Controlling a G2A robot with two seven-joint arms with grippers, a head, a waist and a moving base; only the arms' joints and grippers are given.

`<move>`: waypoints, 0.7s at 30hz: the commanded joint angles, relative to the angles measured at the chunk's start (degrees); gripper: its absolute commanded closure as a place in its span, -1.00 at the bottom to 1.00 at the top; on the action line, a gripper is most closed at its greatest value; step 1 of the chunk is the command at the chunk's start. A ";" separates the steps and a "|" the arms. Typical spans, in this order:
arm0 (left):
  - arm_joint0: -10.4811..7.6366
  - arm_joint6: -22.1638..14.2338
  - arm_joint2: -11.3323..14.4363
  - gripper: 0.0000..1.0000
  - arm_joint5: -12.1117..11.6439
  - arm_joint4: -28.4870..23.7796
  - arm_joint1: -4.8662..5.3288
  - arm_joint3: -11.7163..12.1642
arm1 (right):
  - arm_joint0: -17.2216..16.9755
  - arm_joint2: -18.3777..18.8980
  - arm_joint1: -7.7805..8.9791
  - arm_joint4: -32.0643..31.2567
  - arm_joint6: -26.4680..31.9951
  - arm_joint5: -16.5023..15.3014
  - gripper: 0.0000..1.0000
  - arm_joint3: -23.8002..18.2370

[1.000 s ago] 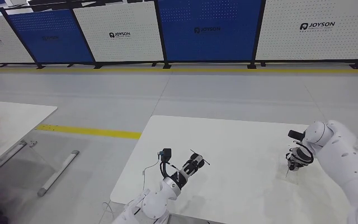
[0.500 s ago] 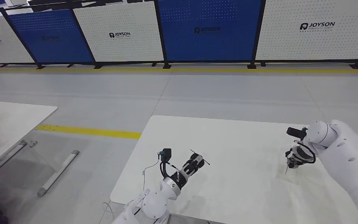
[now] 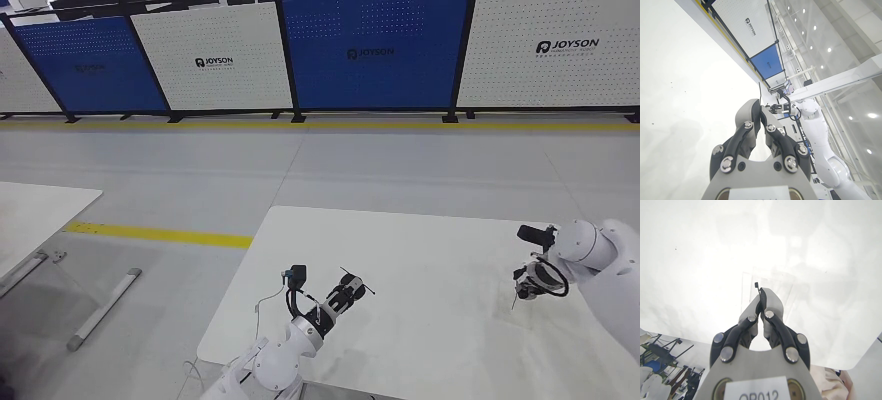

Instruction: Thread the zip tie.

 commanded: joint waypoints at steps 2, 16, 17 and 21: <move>0.00 0.00 0.00 1.00 0.00 0.00 0.00 0.00 | 0.00 0.00 0.00 0.00 0.00 0.00 1.00 0.00; 0.00 0.00 0.00 1.00 0.00 0.00 0.00 0.00 | -18.43 14.40 6.40 -5.02 -21.73 4.75 1.00 -27.77; 0.00 0.00 0.00 1.00 0.00 0.00 0.00 0.00 | -21.98 17.30 7.35 -4.56 -22.35 4.75 1.00 -32.07; 0.00 0.00 0.00 1.00 0.00 0.00 0.00 0.00 | -21.98 17.30 7.35 -4.56 -22.35 4.75 1.00 -32.07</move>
